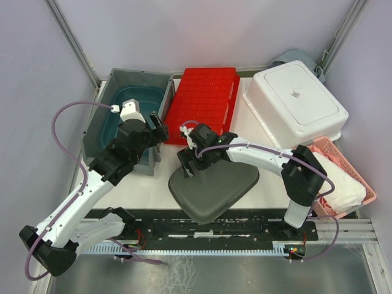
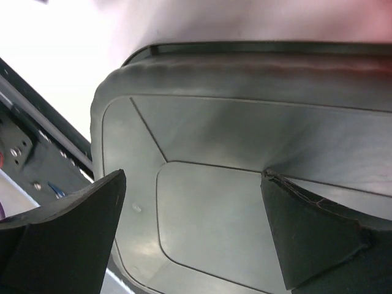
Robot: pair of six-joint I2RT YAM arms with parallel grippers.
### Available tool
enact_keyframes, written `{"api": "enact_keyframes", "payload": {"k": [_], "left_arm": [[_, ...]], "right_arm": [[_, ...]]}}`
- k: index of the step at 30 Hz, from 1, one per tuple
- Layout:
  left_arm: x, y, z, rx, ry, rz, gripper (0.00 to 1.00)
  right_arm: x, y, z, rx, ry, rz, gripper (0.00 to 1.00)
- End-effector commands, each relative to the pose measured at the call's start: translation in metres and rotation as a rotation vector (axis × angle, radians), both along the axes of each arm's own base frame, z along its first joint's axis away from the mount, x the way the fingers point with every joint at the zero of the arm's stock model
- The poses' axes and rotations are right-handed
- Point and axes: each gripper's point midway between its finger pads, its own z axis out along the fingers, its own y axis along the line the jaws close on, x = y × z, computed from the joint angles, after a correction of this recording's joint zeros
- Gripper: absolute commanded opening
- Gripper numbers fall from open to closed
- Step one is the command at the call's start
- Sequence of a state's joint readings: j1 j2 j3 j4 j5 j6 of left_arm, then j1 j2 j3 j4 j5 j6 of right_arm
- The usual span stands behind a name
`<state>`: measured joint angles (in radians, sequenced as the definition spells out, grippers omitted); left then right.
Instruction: Turn the large container upside down
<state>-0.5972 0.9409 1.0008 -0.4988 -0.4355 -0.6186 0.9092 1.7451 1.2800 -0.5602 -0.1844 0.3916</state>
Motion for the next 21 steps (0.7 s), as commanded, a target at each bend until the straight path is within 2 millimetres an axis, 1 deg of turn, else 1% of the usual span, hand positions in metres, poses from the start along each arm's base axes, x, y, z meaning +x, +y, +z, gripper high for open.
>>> {"api": "enact_keyframes", "payload": {"k": [1, 3, 4, 5, 7, 9, 11, 14, 16, 18, 20, 21], "left_arm": [[0.003, 0.010, 0.026, -0.042, -0.054, 0.073, 0.90], [0.001, 0.005, 0.022, -0.040, -0.038, 0.044, 0.90], [0.000, 0.003, 0.019, -0.037, -0.026, 0.026, 0.90], [-0.002, -0.002, 0.015, -0.039, -0.010, 0.001, 0.89], [-0.006, -0.008, 0.009, -0.043, 0.010, -0.041, 0.89], [-0.009, -0.013, 0.003, -0.038, 0.025, -0.075, 0.89], [-0.009, -0.015, -0.003, -0.030, 0.036, -0.092, 0.89], [-0.006, -0.023, -0.009, -0.031, 0.037, -0.122, 0.89], [-0.004, -0.032, -0.013, -0.025, 0.054, -0.160, 0.89], [-0.001, -0.042, -0.015, -0.011, 0.073, -0.212, 0.89], [0.002, -0.052, -0.021, 0.011, 0.103, -0.263, 0.89], [0.003, -0.055, -0.023, 0.017, 0.111, -0.277, 0.89]], "right_arm": [[0.040, 0.034, 0.031, 0.092, -0.141, -0.016, 0.99], [0.052, 0.021, 0.045, 0.078, -0.197, -0.067, 0.99], [0.058, 0.008, 0.050, 0.062, -0.230, -0.107, 0.99], [0.064, -0.007, 0.053, 0.048, -0.252, -0.148, 0.99], [0.069, -0.046, 0.050, 0.012, -0.272, -0.230, 0.99], [0.076, -0.078, 0.040, -0.025, -0.262, -0.287, 0.99], [0.083, -0.104, 0.028, -0.080, -0.232, -0.322, 0.99], [0.092, -0.129, 0.010, -0.171, -0.213, -0.344, 0.99], [0.094, -0.141, -0.003, -0.221, -0.203, -0.367, 0.99], [0.089, -0.156, -0.014, -0.261, -0.186, -0.412, 0.99], [0.074, -0.170, -0.025, -0.280, -0.155, -0.444, 0.99], [0.069, -0.175, -0.027, -0.286, -0.146, -0.460, 0.99]]}}
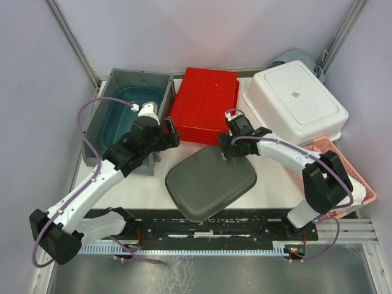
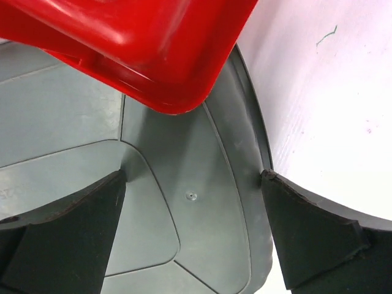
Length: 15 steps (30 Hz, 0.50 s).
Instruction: Turn the large container upside down
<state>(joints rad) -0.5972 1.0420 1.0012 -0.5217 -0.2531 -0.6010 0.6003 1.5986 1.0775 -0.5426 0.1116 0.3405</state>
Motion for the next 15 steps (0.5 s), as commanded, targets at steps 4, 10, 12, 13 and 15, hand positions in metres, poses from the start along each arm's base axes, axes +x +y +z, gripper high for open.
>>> {"api": "enact_keyframes", "payload": {"k": [4, 10, 12, 13, 15], "left_arm": [[0.009, -0.031, 0.010, 0.006, -0.017, -0.166, 0.89], [0.015, -0.046, 0.005, -0.002, 0.000, -0.220, 0.90], [0.018, -0.049, 0.005, -0.002, 0.002, -0.226, 0.90], [0.019, -0.050, 0.005, -0.003, 0.002, -0.229, 0.90], [0.021, -0.052, 0.006, -0.004, -0.004, -0.231, 0.90]], "right_arm": [[-0.055, -0.059, -0.018, -0.116, 0.078, -0.160, 0.99], [-0.079, -0.085, 0.004, -0.125, 0.062, -0.269, 0.99], [-0.076, -0.081, 0.020, -0.100, 0.038, -0.259, 0.99], [-0.072, -0.078, 0.028, -0.086, 0.023, -0.251, 0.99], [-0.061, -0.067, 0.047, -0.045, -0.013, -0.209, 0.99]]}}
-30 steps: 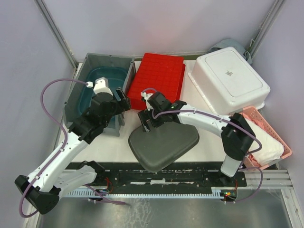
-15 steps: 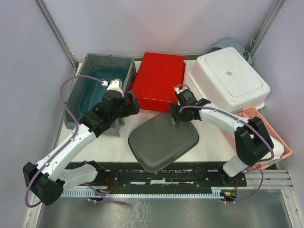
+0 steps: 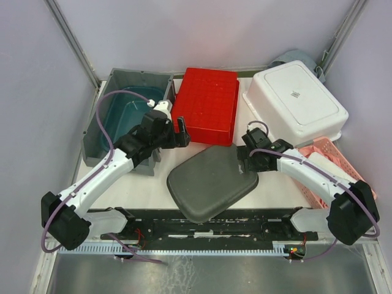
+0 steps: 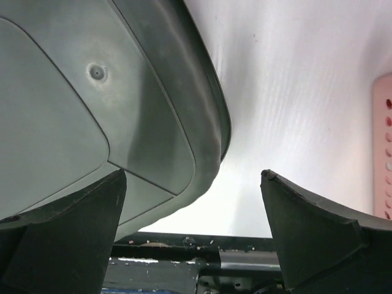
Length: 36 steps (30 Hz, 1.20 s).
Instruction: Turn the large container upside down
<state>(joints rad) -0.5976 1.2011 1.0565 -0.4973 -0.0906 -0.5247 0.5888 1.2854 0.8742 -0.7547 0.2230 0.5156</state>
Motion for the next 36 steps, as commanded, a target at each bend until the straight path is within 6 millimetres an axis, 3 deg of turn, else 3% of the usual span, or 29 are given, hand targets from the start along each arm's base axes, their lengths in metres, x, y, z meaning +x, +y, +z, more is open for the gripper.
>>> {"api": "enact_keyframes", "payload": {"k": [1, 6, 10, 12, 15, 17, 18, 23, 28, 32, 36], "left_arm": [[0.013, -0.015, 0.031, -0.042, -0.096, -0.053, 0.90], [0.019, -0.008, 0.035, -0.028, -0.095, 0.000, 0.90], [0.016, -0.002, 0.035, -0.030, -0.082, 0.039, 0.90], [0.014, 0.001, 0.035, -0.026, -0.077, 0.048, 0.90], [0.013, 0.007, 0.037, -0.023, -0.082, 0.078, 0.91], [0.014, 0.009, 0.037, -0.020, -0.080, 0.095, 0.91], [0.014, 0.010, 0.037, -0.022, -0.079, 0.101, 0.91], [0.010, 0.004, 0.030, -0.043, -0.062, 0.071, 0.91], [-0.009, -0.023, 0.024, -0.086, -0.030, -0.133, 0.92], [-0.020, -0.027, 0.005, -0.048, 0.037, -0.182, 0.92], [-0.014, -0.031, -0.007, -0.036, 0.053, -0.167, 0.92]], "right_arm": [[0.017, 0.009, 0.047, 0.027, -0.083, 0.039, 1.00], [0.039, 0.048, 0.090, 0.054, -0.189, 0.168, 1.00], [0.043, 0.097, 0.099, 0.104, -0.210, 0.285, 0.95], [0.048, 0.121, 0.094, 0.136, -0.198, 0.332, 0.77], [0.066, 0.146, 0.093, 0.169, -0.210, 0.332, 0.41], [0.078, 0.155, 0.091, 0.175, -0.208, 0.316, 0.26], [0.083, 0.159, 0.089, 0.172, -0.204, 0.313, 0.23], [0.119, 0.147, 0.065, 0.099, -0.198, 0.217, 0.22], [0.150, 0.105, 0.049, 0.037, -0.172, 0.091, 0.22], [0.150, 0.070, 0.051, -0.041, -0.167, 0.030, 0.22], [0.132, 0.050, 0.052, -0.050, -0.158, 0.018, 0.23]]}}
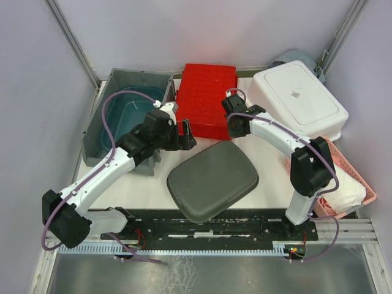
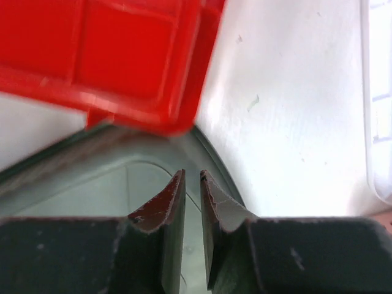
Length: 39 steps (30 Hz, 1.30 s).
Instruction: Turn the large container upside down
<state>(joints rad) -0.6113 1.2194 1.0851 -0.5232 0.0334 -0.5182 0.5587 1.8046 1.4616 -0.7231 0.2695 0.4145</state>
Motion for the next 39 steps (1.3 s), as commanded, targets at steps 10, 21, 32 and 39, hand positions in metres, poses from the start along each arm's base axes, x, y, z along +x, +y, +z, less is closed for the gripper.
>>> {"api": "enact_keyframes", "payload": {"k": [10, 21, 32, 39], "left_arm": [[0.048, -0.055, -0.041, 0.005, 0.016, -0.103, 0.92], [0.039, -0.128, -0.075, -0.016, 0.086, -0.365, 0.92], [0.019, -0.246, -0.025, -0.360, 0.187, -0.703, 0.88], [0.061, -0.221, 0.052, -0.207, -0.016, -0.526, 0.90]], "right_arm": [[-0.060, -0.067, 0.007, 0.021, 0.042, -0.143, 0.26], [-0.077, -0.110, 0.047, 0.018, -0.031, -0.252, 0.34], [-0.084, -0.138, 0.108, 0.069, -0.183, -0.339, 0.38], [-0.086, -0.136, 0.116, 0.086, -0.178, -0.315, 0.39]]}}
